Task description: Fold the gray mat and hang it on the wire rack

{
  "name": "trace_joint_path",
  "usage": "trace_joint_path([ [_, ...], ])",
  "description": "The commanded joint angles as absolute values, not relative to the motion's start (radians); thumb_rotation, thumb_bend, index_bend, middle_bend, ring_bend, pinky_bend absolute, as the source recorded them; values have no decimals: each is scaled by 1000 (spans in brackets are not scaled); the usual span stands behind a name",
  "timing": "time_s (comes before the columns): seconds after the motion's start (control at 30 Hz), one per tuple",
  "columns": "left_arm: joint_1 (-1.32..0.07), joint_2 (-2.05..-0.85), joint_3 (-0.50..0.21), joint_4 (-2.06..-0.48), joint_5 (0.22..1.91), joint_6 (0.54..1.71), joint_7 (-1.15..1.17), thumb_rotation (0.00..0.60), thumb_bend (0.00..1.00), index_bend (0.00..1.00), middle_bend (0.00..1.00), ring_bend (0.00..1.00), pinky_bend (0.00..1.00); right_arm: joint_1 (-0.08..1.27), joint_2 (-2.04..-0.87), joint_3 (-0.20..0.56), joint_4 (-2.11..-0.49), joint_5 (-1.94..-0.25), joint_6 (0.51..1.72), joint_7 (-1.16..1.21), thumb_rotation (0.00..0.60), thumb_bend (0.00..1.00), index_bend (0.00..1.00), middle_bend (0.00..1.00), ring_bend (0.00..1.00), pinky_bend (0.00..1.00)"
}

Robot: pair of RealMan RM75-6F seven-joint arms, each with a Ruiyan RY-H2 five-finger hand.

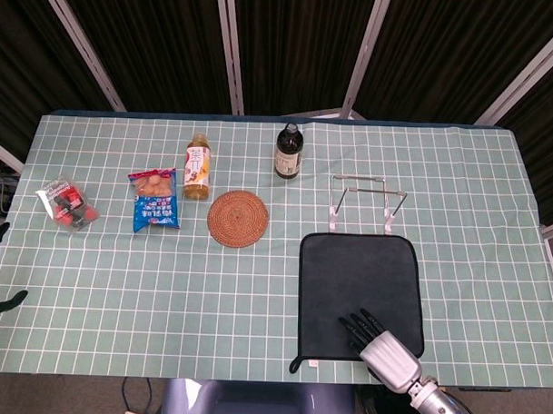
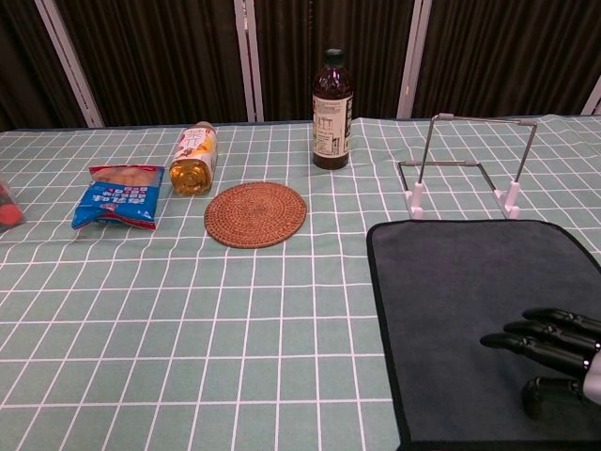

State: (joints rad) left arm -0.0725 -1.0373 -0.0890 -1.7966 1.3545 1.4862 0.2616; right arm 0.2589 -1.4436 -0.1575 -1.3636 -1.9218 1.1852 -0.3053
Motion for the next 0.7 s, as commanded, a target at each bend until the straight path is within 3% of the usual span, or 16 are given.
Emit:
trace_joint_path([
  [0.03,-73,-1037,-89,-1796,1354,1485,261,600,0,0,0,0,0,262,-1449,-158,-1359,-1918,1189,-304,600,174,374,0,0,0],
  [0.47,-76,-1038,-88,-1796,1349,1485,261,600,0,0,0,0,0,273,-1453,-165,-1356,-1899,1195,-303,600,183,380,0,0,0],
  [0.7,-77,-1038,-87,-1795,1348,1484,261,600,0,0,0,0,0,275,-1459,-170,-1347,-1897,1208,-301,600,266,387,0,0,0],
])
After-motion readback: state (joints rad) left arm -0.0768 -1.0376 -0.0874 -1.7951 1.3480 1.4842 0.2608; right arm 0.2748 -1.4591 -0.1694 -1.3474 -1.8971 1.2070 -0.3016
